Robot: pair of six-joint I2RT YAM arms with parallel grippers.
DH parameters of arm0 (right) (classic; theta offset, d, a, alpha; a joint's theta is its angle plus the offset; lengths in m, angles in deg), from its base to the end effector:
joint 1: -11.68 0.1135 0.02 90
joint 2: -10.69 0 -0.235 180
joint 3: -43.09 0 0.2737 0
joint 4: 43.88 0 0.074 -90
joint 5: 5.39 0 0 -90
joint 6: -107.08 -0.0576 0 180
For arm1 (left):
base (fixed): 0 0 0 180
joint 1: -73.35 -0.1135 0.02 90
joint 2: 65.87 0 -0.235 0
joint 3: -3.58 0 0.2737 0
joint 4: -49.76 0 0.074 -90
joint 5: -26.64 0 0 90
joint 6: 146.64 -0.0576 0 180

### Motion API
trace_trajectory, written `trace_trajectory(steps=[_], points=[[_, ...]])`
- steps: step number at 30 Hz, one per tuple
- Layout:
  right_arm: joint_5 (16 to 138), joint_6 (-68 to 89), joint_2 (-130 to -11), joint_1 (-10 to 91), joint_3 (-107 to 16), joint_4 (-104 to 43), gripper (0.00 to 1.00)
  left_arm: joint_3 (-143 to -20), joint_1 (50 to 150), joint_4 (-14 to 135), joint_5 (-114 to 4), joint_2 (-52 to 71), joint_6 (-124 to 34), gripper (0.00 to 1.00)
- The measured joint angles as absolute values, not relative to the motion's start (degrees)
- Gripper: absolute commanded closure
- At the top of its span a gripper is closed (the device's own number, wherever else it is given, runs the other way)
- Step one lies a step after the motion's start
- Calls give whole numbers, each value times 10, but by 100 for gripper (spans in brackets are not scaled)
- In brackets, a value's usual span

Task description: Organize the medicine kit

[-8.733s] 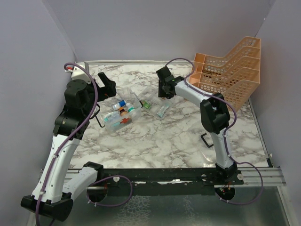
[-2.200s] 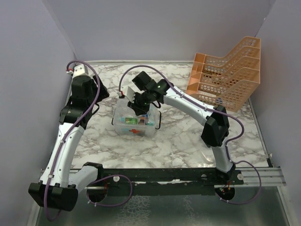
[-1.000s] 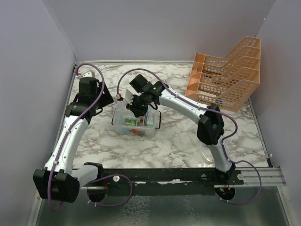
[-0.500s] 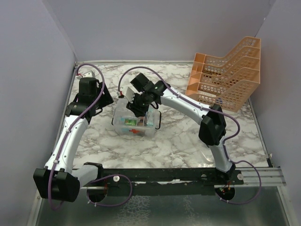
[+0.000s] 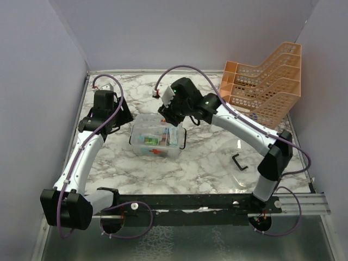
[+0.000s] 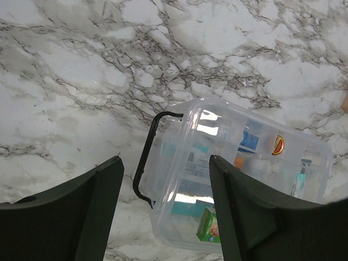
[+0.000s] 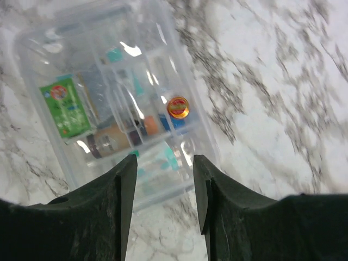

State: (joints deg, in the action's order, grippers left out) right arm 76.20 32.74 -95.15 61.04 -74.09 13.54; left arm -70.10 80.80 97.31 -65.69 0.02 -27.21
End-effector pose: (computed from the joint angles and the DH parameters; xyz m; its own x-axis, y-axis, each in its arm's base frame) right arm 0.2824 0.3419 0.2990 -0.2313 -0.6794 -0.6963 -0.9130 0.3987 -0.0858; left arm 0.2941 -0.0361 0.2810 -0.6008 -0.4166 -0.6823 -0.2258 0.9072 -0.3551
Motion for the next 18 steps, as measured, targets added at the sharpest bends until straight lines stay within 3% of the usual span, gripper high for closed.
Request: trace_trajectory(steps=[10,14,18], points=[[1047,106,-729,523,-481,41,54,-701,806,963,-650,-11,-294,32],[1113,-12,-688,483,-410,69,52,-702,806,960,-650,-17,-304,32],[1138,-119,-684,450,-356,117,45,-706,806,956,-636,-17,-311,32]])
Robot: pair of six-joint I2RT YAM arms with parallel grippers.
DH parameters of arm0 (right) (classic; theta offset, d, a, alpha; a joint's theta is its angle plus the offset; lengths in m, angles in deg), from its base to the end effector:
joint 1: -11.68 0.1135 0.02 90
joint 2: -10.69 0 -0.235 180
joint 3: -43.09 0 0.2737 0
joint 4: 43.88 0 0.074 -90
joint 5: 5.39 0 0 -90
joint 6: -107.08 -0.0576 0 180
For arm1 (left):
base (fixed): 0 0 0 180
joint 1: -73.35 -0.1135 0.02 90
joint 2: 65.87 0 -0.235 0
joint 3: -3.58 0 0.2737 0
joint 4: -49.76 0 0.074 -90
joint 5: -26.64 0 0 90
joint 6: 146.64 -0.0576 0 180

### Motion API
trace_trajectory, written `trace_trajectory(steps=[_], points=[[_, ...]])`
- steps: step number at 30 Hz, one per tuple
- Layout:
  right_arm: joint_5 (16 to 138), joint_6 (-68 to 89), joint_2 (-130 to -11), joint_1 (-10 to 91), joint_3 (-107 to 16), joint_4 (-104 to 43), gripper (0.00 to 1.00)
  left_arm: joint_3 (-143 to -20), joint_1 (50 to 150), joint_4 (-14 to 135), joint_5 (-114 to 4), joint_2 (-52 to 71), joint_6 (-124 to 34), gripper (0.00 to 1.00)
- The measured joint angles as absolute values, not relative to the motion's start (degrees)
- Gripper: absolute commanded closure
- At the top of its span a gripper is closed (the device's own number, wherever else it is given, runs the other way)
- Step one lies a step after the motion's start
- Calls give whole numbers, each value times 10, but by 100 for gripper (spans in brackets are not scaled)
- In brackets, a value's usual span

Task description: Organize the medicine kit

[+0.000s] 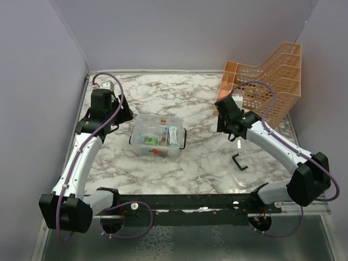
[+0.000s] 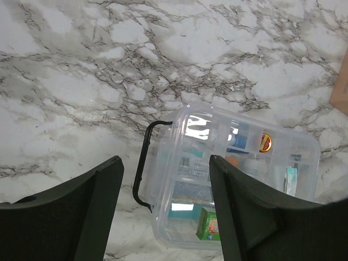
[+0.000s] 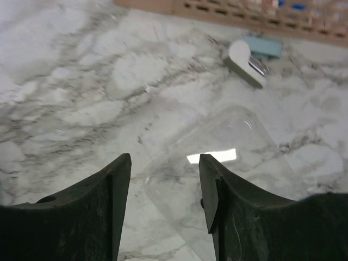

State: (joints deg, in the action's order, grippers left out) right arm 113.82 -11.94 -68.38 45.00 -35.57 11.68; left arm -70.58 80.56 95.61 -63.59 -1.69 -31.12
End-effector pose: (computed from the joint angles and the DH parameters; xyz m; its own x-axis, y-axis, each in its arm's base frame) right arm 0.2817 0.1516 0.2393 -0.7275 0.0285 -0.6856 0.1162 0.9898 -0.0822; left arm 0.2916 -0.0367 0.2954 -0.5773 -0.3612 -0.7323 -0.1401 0.9273 -0.3470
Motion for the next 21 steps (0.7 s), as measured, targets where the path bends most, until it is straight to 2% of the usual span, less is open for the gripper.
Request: trace_trajectory(steps=[8,11,12,21], points=[[1068,-201,-681,419,-220,136,35,-719,806,940,-587,-17,-324,32],[1032,-201,-670,419,-183,136,11,-722,806,937,-581,-17,-326,32],[1021,-201,-665,420,-175,135,8,-722,806,936,-580,-17,-326,32],[991,-193,-700,420,-166,134,8,-723,806,933,-576,-15,-326,32]])
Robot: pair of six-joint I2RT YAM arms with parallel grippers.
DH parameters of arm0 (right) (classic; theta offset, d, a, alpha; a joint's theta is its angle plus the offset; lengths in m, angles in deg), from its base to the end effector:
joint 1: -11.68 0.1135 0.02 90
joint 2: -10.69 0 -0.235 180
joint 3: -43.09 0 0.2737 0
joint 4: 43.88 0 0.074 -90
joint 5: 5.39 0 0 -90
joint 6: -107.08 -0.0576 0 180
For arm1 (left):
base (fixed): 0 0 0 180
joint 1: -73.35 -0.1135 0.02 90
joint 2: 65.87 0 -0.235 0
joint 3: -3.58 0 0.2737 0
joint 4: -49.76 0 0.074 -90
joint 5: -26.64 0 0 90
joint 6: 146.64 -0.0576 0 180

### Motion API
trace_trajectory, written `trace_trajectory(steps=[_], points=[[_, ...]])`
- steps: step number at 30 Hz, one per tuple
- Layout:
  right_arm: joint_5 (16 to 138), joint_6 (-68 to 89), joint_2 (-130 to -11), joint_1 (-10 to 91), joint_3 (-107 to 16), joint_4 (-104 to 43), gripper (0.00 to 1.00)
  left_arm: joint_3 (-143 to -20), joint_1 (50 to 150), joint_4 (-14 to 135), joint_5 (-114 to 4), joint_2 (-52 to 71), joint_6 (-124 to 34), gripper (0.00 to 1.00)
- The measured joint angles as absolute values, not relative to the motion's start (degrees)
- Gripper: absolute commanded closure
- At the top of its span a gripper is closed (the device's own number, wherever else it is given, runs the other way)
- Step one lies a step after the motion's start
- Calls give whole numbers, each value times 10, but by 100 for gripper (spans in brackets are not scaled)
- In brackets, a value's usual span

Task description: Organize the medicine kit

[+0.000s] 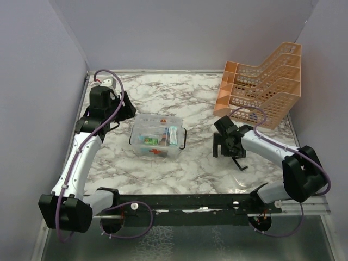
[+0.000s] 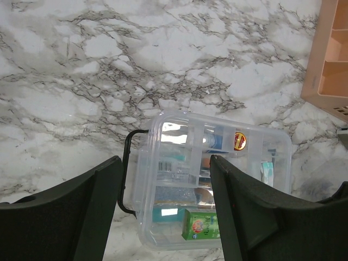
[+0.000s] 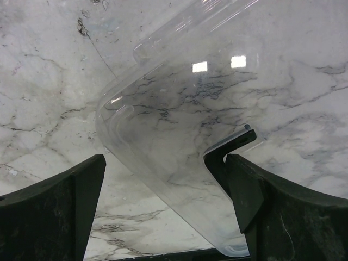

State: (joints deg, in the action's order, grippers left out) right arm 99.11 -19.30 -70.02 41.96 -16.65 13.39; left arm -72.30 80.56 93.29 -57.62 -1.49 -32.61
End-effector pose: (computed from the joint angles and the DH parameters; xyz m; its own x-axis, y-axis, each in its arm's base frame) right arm 0.2353 0.1207 0.1204 -0.9441 0.1137 -0.3095 0.1439 0.9866 -0.0765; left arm 0.2948 -0.0431 0.3103 -0.5657 -0.3368 -0.7527 -0.0234 0.9190 -0.3937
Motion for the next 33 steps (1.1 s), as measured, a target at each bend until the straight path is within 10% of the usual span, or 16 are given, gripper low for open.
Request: trace_trajectory(steps=[14,33], points=[[981,-195,-703,420,-161,127,28,-723,806,933,-576,-12,-328,32],[972,-263,-827,420,-342,114,22,-748,806,924,-546,-10,-328,32]])
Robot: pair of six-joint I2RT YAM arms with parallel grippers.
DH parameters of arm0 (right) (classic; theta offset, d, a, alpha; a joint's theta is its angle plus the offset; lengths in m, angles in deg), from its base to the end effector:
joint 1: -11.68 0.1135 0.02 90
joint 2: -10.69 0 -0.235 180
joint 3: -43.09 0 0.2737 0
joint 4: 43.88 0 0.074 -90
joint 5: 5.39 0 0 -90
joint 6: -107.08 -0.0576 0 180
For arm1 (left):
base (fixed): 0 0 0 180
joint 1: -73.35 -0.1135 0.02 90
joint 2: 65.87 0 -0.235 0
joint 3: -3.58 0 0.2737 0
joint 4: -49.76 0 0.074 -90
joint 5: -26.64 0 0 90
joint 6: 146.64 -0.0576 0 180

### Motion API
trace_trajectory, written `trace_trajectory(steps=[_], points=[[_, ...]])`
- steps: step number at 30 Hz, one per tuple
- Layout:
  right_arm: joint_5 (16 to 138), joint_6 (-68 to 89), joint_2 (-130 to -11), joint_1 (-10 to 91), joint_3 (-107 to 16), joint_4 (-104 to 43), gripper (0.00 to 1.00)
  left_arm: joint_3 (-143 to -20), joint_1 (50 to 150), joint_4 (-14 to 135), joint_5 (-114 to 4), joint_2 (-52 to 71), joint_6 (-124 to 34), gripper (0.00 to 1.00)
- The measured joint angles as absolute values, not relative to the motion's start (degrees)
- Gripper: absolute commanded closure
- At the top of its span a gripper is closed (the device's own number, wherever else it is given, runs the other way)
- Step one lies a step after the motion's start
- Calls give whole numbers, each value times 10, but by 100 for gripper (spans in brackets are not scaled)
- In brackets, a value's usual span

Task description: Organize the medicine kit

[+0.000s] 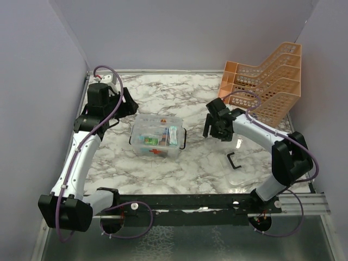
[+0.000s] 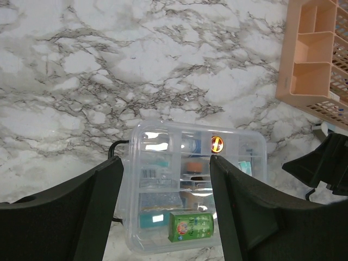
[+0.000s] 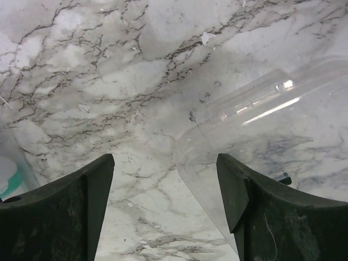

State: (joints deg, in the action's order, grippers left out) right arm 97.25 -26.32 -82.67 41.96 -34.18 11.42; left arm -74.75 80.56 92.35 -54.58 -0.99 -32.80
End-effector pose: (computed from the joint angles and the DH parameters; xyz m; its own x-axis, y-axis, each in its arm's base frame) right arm 0.2985 0.1597 0.1488 -0.8913 0.2560 -0.3744 0.2487 0.9662 0.0686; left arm 0.2973 -0.0465 0.3262 -0.5455 -0.3336 -0.7689 0.0392 0.9062 -0.4210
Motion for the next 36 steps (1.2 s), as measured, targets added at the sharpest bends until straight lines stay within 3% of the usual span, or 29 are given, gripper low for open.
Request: trace_trajectory(steps=[9,15,21,36], points=[[992,-262,-707,420,-256,161,9,-748,817,891,-436,-10,-333,32],[984,-259,-664,420,-195,173,15,-749,871,863,-398,-10,-336,32],[941,-238,-663,420,-168,163,14,-749,921,834,-383,-10,-336,32],[934,-195,-702,420,-161,146,15,-749,949,795,-382,-10,-321,32]])
